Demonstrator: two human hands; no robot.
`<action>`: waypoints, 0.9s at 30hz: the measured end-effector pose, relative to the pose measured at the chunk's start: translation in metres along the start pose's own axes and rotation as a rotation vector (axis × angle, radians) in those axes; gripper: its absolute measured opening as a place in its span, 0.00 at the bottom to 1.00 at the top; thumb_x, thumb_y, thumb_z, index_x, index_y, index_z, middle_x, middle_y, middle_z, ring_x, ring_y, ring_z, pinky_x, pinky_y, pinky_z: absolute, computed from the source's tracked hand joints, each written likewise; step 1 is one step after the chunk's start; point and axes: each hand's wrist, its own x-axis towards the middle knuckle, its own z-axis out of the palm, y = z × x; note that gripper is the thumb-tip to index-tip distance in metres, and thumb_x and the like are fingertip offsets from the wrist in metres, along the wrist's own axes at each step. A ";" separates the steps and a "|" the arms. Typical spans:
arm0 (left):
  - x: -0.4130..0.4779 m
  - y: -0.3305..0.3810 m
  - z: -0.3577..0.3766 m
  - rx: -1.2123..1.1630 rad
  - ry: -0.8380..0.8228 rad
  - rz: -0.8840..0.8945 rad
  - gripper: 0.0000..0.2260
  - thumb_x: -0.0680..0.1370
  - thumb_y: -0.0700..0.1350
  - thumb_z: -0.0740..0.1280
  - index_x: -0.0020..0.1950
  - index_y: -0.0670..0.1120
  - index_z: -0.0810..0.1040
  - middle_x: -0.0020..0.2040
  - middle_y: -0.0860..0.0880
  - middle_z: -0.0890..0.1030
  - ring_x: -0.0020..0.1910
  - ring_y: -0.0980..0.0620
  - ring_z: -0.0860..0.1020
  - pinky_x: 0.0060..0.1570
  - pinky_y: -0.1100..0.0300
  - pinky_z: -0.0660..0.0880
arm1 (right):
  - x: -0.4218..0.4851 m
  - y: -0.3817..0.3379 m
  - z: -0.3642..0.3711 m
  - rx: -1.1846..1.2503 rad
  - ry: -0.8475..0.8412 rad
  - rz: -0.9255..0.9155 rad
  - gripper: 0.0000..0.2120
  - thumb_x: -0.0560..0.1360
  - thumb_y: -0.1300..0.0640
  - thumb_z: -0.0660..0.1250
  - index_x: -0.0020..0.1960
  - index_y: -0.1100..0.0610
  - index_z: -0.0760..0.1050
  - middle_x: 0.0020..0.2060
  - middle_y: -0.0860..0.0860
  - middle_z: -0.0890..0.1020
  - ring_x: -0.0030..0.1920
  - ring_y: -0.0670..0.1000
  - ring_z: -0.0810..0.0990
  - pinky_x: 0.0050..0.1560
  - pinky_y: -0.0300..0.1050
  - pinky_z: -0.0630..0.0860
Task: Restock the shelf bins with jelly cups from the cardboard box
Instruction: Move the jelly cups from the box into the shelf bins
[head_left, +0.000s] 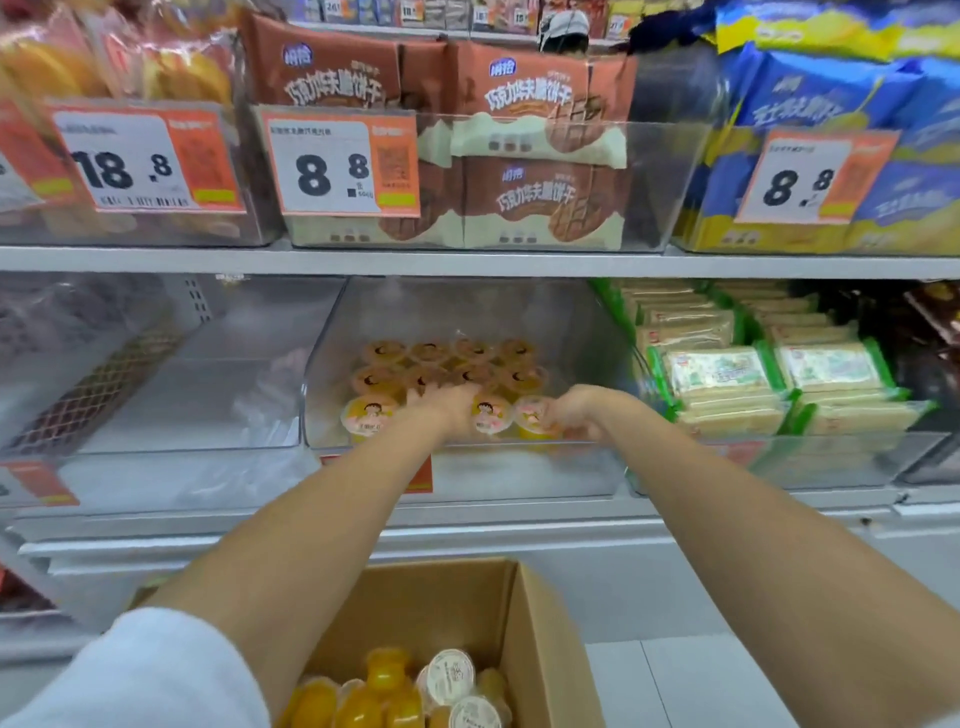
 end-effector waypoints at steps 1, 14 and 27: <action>0.005 -0.004 0.003 -0.022 -0.025 -0.006 0.42 0.70 0.70 0.65 0.79 0.55 0.53 0.78 0.45 0.57 0.76 0.39 0.54 0.72 0.39 0.52 | 0.005 0.000 0.003 -0.026 0.024 -0.003 0.04 0.77 0.63 0.67 0.49 0.64 0.76 0.43 0.56 0.76 0.35 0.49 0.72 0.32 0.40 0.70; -0.031 -0.014 -0.010 -0.278 0.364 0.050 0.19 0.75 0.57 0.68 0.62 0.49 0.75 0.61 0.47 0.79 0.58 0.46 0.76 0.57 0.49 0.75 | -0.054 -0.016 0.020 -0.474 0.634 -0.516 0.09 0.73 0.61 0.62 0.50 0.61 0.78 0.50 0.58 0.78 0.49 0.60 0.78 0.46 0.48 0.73; -0.205 -0.157 0.100 -0.402 0.057 -0.261 0.04 0.75 0.41 0.66 0.45 0.47 0.80 0.46 0.49 0.81 0.52 0.48 0.79 0.53 0.55 0.76 | -0.135 0.043 0.216 -0.492 0.101 -0.684 0.07 0.75 0.59 0.62 0.50 0.55 0.77 0.48 0.51 0.80 0.48 0.52 0.78 0.47 0.44 0.75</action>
